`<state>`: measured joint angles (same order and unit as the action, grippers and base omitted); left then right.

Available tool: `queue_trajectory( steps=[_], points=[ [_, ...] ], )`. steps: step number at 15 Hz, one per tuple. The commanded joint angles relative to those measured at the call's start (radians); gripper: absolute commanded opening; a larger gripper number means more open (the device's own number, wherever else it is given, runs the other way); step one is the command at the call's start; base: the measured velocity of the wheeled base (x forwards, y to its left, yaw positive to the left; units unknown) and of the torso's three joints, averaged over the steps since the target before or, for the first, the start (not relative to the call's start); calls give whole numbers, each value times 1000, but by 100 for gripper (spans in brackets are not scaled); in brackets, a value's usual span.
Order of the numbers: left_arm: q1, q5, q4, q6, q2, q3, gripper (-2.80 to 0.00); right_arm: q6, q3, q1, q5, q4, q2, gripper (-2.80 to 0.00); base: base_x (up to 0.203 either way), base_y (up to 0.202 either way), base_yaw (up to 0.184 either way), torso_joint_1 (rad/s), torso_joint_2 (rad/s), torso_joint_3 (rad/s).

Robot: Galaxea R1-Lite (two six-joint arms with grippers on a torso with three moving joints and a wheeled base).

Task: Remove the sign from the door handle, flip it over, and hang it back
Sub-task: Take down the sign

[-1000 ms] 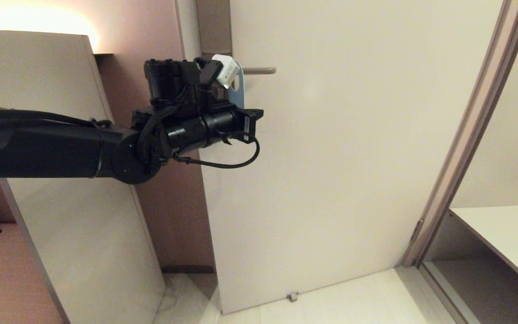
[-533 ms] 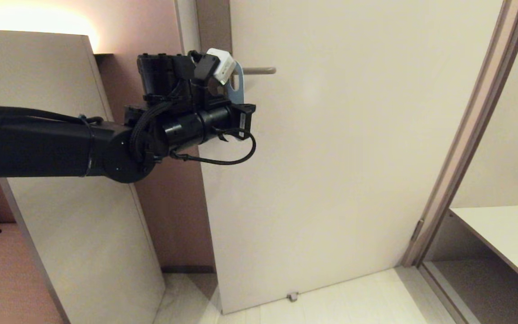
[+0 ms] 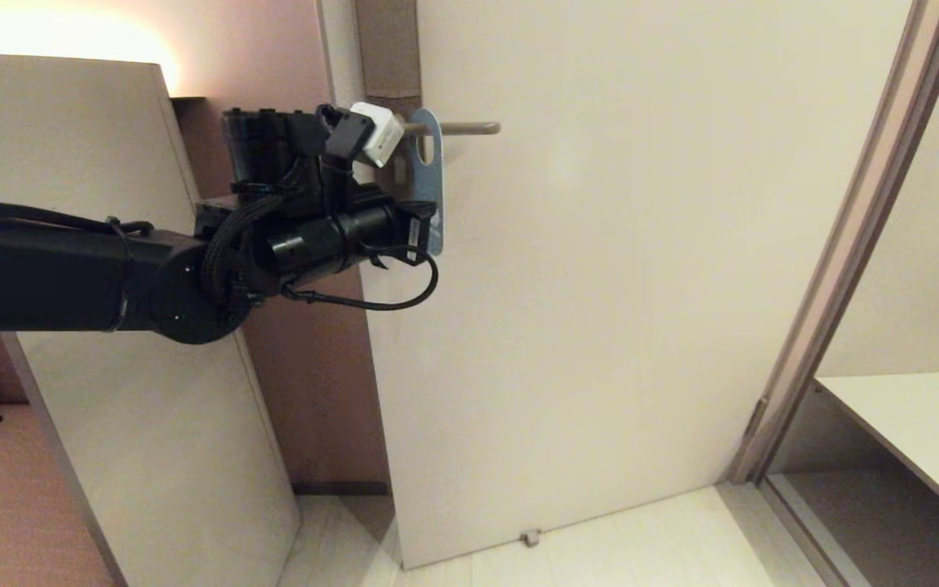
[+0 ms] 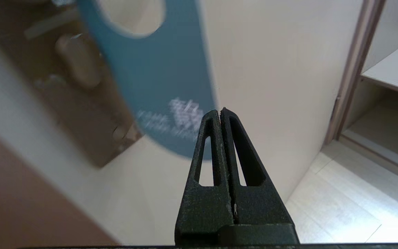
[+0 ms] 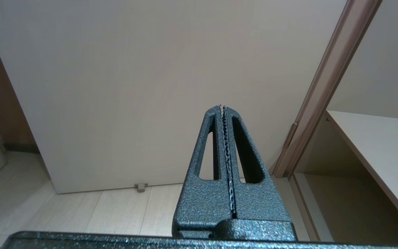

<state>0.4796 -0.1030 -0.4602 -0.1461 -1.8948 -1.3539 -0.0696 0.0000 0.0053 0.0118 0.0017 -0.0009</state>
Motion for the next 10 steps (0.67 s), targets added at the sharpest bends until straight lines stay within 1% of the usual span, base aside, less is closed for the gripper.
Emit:
queue_trajectory(
  steps=[1,5,8,10],
  points=[
    [-7,-2,-6,3,20,16,-280,-1,0,1,1,0,1,-280,0,0,0,0,0,0],
    [1,-32,-6,6,31,9,-280,-1,0,1,1,1,1,-280,0,0,0,0,0,0],
    [2,-100,-3,11,22,-2,-280,-1,0,1,1,0,1,-280,0,0,0,0,0,0],
    [4,-109,-4,13,-5,-20,-280,-1,0,1,1,0,1,-280,0,0,0,0,0,0]
  ],
)
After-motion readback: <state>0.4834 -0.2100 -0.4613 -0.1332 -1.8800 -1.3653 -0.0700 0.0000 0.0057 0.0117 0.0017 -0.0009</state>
